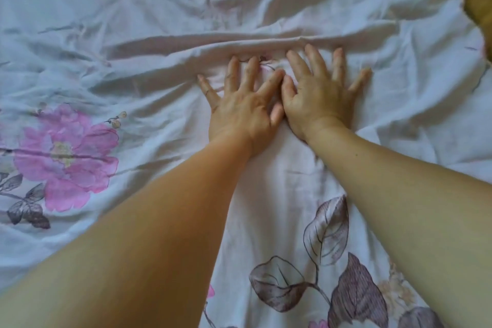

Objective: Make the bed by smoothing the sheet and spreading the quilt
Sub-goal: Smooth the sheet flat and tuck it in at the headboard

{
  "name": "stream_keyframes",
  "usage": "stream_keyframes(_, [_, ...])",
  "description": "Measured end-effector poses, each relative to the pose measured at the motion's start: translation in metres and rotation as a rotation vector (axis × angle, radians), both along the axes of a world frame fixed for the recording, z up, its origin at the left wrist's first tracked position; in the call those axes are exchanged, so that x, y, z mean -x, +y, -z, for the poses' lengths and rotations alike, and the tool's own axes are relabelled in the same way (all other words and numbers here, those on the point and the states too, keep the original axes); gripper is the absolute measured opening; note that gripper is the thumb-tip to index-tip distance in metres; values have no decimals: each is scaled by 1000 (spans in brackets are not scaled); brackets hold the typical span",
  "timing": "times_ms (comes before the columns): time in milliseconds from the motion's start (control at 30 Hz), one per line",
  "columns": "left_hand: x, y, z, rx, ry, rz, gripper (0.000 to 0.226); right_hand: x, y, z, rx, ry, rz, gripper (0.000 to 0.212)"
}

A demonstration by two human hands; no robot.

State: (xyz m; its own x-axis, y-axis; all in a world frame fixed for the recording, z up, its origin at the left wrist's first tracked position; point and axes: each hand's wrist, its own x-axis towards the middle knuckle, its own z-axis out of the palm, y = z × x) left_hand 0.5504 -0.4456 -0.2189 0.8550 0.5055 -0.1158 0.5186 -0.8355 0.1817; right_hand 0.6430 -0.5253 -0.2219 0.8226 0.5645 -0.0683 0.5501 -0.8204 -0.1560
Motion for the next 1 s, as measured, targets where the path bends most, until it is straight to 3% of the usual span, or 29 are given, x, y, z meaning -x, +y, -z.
stream_keyframes(200, [-25,26,-6,199,-410,-300,62,3,-3,14,-287,-165,55,50])
stream_keyframes(267, [-41,45,-12,251,-367,-399,68,2,-2,14,-290,-179,52,47])
stream_keyframes(367, [-56,66,-17,162,-221,-277,41,-1,-2,14,-294,-218,56,45])
stream_keyframes(467, [-55,72,-10,108,-257,-189,25,-2,0,13,-293,-235,77,51])
stream_keyframes(567, [-55,73,-5,124,-390,-227,22,-23,6,0,-256,-213,135,61])
stream_keyframes(667, [-54,74,-2,157,-468,-243,20,-60,23,-8,-189,-43,75,41])
stream_keyframes(733, [-61,81,-6,165,-492,-239,19,-71,34,-12,-189,-31,42,28])
stream_keyframes(833, [-98,99,-20,168,-532,-247,21,-87,48,-11,-237,-76,87,27])
stream_keyframes(1000, [-138,116,0,98,-410,-92,31,-125,79,-2,-214,-168,187,26])
